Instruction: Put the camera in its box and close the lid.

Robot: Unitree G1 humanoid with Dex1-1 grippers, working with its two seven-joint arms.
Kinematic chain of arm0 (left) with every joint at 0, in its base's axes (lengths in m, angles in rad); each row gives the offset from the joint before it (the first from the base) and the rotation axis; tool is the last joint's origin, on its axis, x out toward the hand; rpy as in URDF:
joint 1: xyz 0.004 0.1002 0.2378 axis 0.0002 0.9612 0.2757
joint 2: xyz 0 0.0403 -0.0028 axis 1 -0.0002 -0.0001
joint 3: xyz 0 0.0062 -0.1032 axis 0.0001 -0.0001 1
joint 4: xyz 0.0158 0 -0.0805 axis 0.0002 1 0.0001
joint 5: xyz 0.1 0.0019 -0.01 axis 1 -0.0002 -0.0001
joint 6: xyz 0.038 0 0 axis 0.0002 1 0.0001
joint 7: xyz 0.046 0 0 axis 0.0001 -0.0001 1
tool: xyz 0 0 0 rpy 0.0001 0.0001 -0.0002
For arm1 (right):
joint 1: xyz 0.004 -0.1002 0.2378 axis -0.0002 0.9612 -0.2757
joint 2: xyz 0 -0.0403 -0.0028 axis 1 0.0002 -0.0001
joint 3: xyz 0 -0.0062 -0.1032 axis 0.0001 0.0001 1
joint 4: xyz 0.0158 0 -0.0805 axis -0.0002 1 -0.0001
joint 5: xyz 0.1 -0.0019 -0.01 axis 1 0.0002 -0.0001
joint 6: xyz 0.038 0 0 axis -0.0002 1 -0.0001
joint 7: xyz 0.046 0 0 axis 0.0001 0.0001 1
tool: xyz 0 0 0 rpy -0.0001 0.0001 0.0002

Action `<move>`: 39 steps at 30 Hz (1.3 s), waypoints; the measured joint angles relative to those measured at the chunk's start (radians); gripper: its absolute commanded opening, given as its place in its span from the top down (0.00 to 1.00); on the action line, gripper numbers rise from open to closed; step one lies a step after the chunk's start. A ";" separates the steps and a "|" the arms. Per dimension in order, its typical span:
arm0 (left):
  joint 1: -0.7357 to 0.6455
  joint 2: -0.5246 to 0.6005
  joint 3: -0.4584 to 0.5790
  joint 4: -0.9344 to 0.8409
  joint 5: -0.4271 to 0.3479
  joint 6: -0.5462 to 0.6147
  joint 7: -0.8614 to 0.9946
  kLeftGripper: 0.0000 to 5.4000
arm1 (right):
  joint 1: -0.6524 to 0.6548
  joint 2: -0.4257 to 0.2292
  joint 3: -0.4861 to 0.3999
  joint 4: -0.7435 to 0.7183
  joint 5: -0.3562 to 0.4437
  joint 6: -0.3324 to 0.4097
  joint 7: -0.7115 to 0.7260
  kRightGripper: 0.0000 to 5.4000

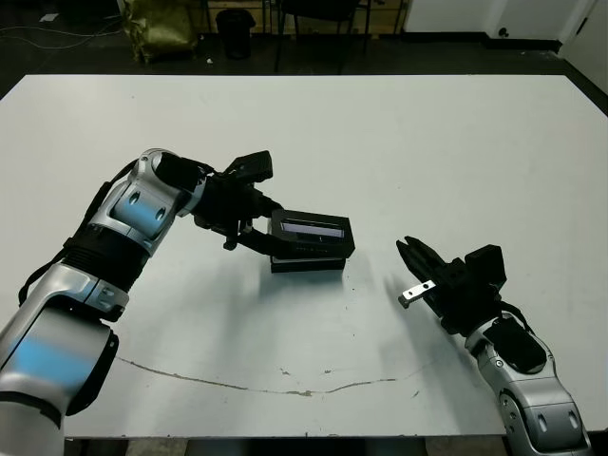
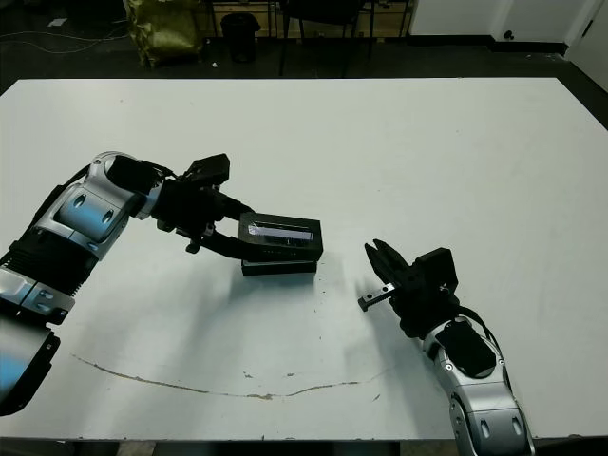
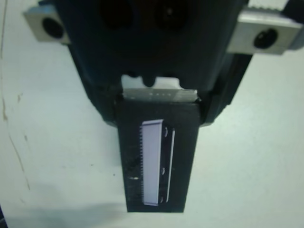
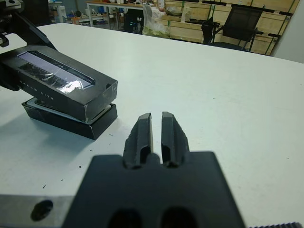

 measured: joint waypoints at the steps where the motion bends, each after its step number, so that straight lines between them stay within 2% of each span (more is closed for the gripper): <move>1: 0.000 0.000 0.000 0.000 0.002 0.002 0.000 0.55 | 0.000 0.000 0.000 0.000 0.000 0.000 0.000 1.00; 23: 0.013 -0.019 0.001 -0.029 0.025 0.003 0.072 0.55 | 0.007 0.000 0.000 -0.012 0.001 0.016 0.000 1.00; 39: 0.013 -0.016 -0.008 -0.034 0.027 0.035 0.034 0.55 | 0.014 0.000 0.003 -0.020 -0.010 0.020 -0.001 1.00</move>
